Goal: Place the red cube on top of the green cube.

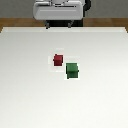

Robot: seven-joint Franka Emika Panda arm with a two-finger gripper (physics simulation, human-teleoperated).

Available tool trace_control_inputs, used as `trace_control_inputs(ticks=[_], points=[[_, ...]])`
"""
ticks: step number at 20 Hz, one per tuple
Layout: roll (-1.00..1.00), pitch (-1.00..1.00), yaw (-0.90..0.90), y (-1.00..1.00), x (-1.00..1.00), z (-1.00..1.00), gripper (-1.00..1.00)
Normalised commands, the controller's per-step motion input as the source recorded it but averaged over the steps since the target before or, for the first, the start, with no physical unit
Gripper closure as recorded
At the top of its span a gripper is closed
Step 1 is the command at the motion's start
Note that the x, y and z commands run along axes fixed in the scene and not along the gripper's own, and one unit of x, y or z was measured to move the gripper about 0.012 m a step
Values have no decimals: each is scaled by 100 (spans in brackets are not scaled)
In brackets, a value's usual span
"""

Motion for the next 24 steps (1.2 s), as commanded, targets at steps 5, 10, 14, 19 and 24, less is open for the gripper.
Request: trace_control_inputs(ticks=[5,10,14,19,24], points=[[0,0,0,0,0,-40,-100],[0,0,0,0,40,-40,-100],[0,0,0,0,0,-25,-100],[0,0,0,0,0,-60,-100],[0,0,0,0,0,-100,-100]])
